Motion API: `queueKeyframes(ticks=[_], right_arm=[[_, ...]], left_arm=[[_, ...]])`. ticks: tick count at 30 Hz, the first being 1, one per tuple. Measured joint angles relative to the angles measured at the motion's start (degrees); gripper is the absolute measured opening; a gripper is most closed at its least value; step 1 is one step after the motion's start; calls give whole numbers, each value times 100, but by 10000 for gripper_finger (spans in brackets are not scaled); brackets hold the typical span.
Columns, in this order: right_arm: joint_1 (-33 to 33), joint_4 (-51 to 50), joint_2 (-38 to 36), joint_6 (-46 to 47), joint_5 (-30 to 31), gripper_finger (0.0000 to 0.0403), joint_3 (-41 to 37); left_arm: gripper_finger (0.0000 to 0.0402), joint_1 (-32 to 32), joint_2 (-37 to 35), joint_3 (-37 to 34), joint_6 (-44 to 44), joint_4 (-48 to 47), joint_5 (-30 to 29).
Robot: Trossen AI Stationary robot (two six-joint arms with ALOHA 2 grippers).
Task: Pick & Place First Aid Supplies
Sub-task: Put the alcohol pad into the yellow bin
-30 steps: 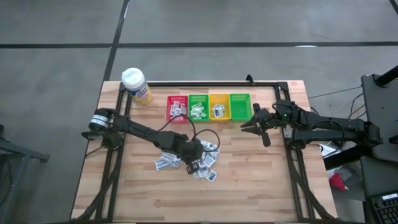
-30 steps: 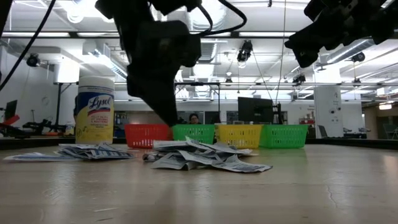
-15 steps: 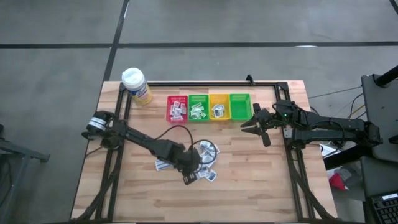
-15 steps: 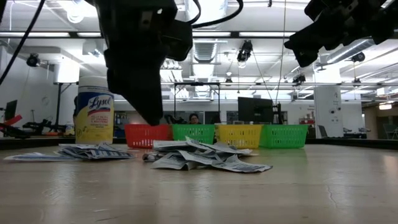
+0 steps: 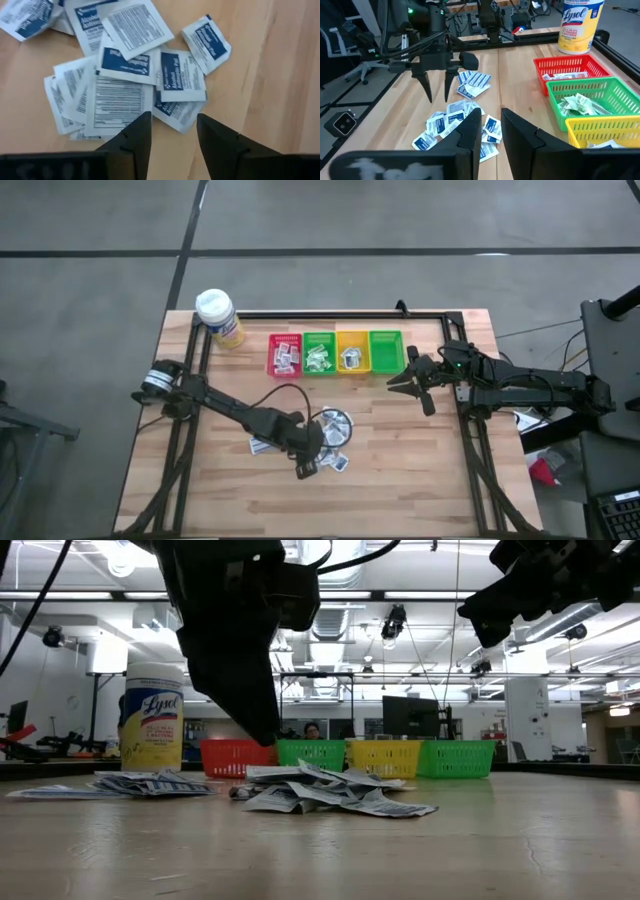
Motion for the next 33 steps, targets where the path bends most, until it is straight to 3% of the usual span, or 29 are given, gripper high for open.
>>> queueKeyframes(ticks=[11, 16, 22, 27, 33], right_arm=[[0, 0, 2, -76, -1, 83, 0], [-1, 0, 2, -88, -2, 89, 0], [-1, 0, 2, -95, -1, 82, 0], [-1, 2, 4, -112, 0, 72, 0], [-1, 4, 4, -114, -2, 70, 0]], left_arm=[[151, -52, 132, 26, -177, 81, -307], [151, -256, 138, 424, -137, -77, -801], [151, -539, 479, 1111, -293, -860, -1149], [151, -644, 1198, 1934, -295, -2103, -1382], [151, -631, 1642, 2682, 33, -3064, -2031]])
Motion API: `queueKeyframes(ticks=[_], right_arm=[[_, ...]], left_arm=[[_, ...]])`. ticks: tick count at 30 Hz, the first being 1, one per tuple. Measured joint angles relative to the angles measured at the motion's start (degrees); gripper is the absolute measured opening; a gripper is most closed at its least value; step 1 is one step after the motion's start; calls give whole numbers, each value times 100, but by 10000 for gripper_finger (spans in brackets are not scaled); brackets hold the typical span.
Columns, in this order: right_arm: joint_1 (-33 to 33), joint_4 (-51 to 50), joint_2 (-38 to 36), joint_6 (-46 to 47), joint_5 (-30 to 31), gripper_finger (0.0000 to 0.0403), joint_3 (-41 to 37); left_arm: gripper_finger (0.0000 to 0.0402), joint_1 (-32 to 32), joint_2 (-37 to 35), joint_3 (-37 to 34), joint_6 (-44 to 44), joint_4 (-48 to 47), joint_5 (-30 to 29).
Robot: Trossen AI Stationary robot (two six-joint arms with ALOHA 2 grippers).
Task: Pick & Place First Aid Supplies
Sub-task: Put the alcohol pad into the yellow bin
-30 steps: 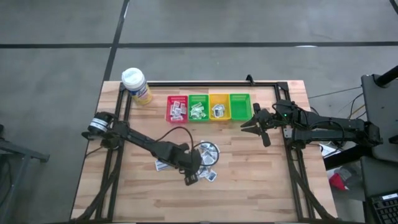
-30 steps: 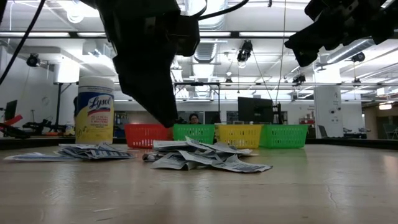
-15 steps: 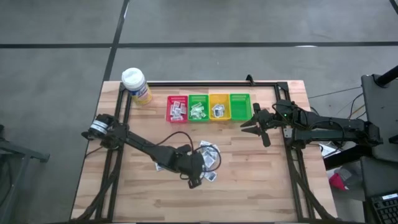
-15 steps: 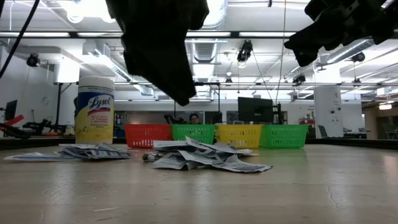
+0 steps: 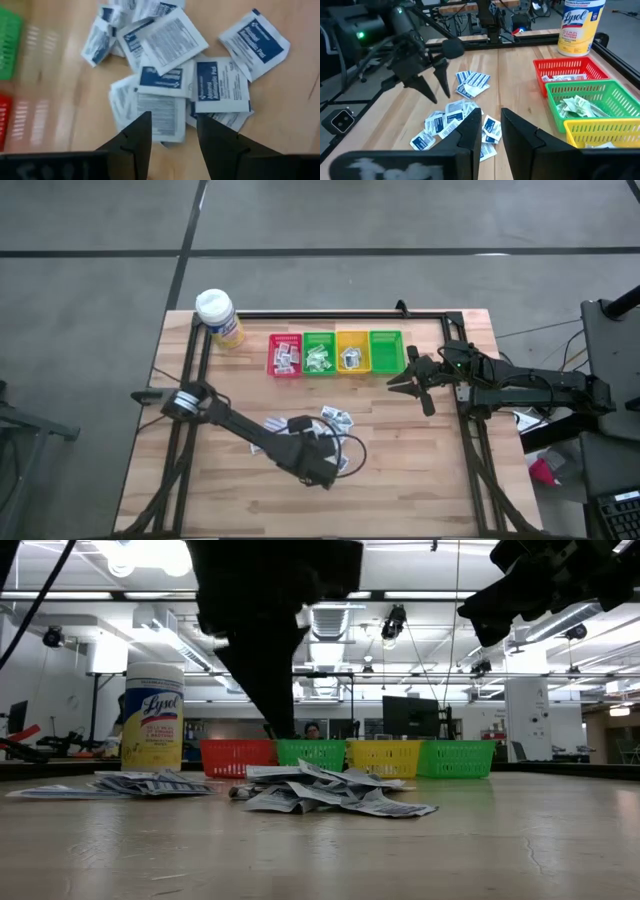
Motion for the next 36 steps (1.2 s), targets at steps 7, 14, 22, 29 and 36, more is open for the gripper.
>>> queueKeyframes(ticks=[7, 14, 22, 29, 36], right_arm=[[0, -2, 0, 0, 0, 82, 0], [0, -4, -2, 0, 0, 90, 0], [0, -7, -2, -26, 0, 82, 0], [2, -11, -4, 17, -4, 68, 0], [2, -17, -4, 17, -7, 76, 0]], left_arm=[[151, -50, 229, 29, 67, 203, 69], [149, -95, 284, 22, 67, 225, -40], [149, -140, 544, 16, -416, 158, -103], [148, -190, 522, 18, -1131, 140, -136], [148, -227, 516, 114, -1459, -219, -263]])
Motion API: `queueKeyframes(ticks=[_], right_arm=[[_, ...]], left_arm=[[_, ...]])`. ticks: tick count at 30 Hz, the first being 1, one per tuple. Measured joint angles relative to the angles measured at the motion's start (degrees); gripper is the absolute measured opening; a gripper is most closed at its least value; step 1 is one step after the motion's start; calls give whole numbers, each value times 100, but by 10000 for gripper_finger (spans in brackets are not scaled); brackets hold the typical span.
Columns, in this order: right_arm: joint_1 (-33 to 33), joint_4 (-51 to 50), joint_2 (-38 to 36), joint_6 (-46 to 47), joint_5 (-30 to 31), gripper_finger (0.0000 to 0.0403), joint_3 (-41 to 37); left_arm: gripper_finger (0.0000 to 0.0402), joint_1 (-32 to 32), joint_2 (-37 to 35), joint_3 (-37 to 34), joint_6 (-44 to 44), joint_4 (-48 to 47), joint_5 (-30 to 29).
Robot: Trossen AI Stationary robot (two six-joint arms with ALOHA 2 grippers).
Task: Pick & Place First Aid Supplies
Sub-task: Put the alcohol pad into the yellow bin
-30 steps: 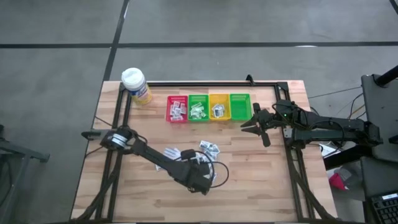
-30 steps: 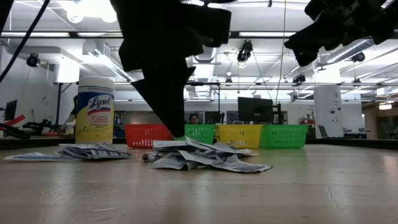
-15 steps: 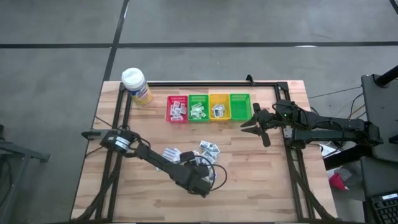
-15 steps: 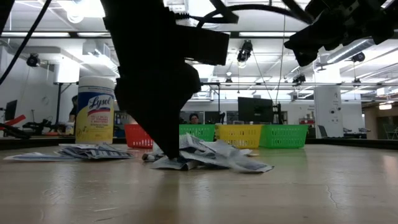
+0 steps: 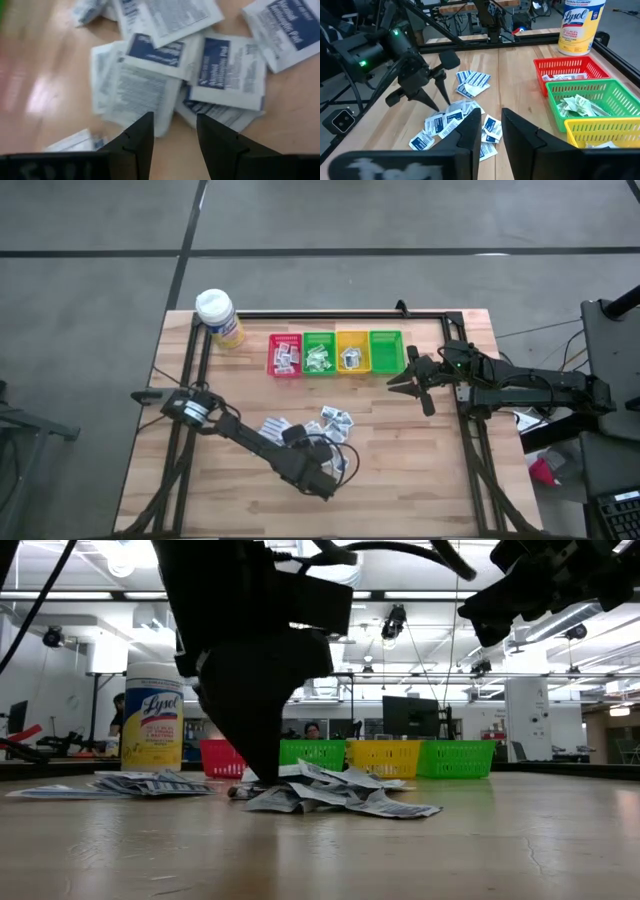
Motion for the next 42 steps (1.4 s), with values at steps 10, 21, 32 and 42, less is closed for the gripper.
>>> queueKeyframes(ticks=[10, 21, 32, 42], right_arm=[[0, 0, 0, -44, 1, 90, 0], [0, 4, 0, -127, 2, 77, 0], [0, 7, 4, -127, 2, 74, 0], [0, 9, 4, -128, 3, 89, 0]], left_arm=[[148, -30, -14, 21, 124, 123, -37], [148, -37, -16, -92, 149, 23, -116], [148, -37, -16, -182, 164, 120, -103], [140, -28, 4, -294, 103, 159, -117]])
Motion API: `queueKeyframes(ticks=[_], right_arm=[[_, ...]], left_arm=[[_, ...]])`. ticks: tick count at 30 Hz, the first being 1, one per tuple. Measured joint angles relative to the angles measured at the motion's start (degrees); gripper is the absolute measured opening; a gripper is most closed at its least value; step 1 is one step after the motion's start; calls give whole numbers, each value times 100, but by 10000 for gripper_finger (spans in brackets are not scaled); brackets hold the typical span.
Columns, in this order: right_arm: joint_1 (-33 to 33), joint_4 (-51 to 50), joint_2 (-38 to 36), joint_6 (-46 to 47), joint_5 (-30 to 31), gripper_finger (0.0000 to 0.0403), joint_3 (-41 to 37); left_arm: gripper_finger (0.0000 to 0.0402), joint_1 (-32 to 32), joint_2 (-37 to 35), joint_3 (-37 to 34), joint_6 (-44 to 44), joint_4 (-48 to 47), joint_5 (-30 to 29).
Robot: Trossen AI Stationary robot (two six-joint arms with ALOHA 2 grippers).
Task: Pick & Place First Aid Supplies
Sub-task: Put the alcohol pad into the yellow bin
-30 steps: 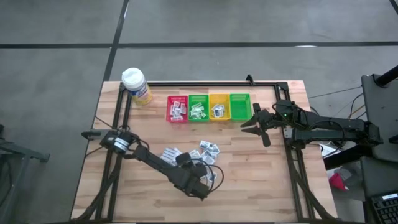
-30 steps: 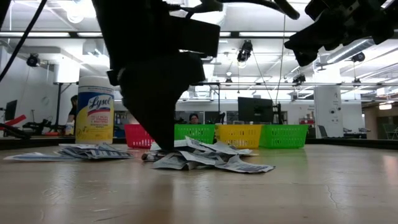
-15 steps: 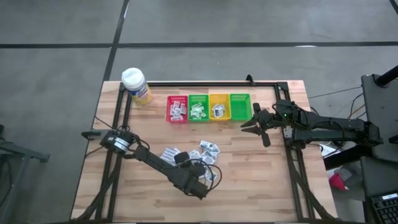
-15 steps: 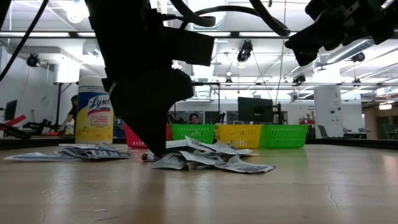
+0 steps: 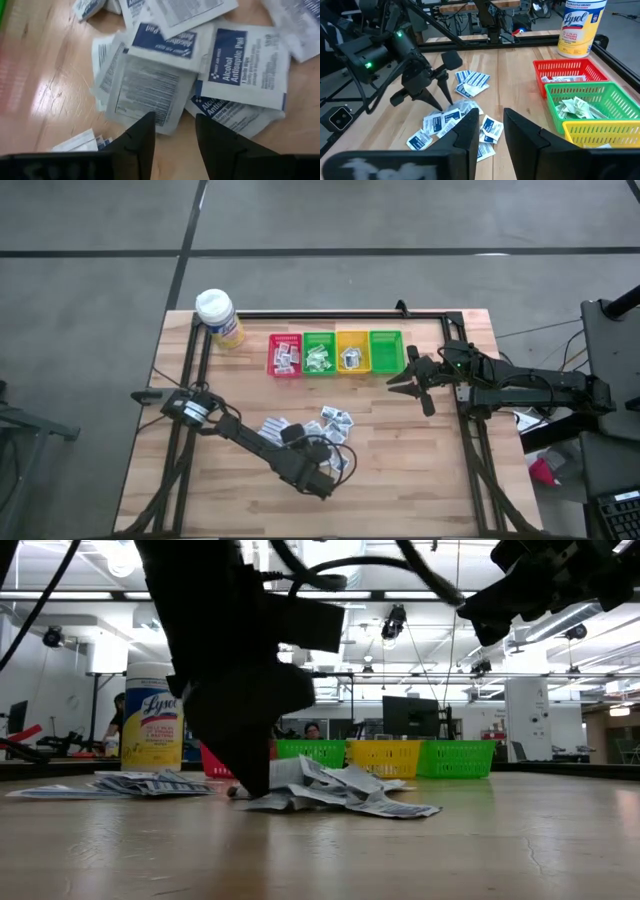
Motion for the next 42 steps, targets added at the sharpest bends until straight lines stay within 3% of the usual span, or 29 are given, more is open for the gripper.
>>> queueKeyframes(ticks=[12, 27, 32, 42], right_arm=[[0, 0, 0, 1, 1, 70, 0], [0, 0, 0, 1, 1, 85, 0], [0, 0, 0, 1, 1, 89, 0], [0, 0, 0, 82, 1, 72, 0]], left_arm=[[99, 2, 2, -44, -69, 157, 4], [96, 2, -9, 34, -102, -137, -41], [96, 4, -11, 195, -215, -441, -333], [96, -21, -20, 356, -293, -443, -284]])
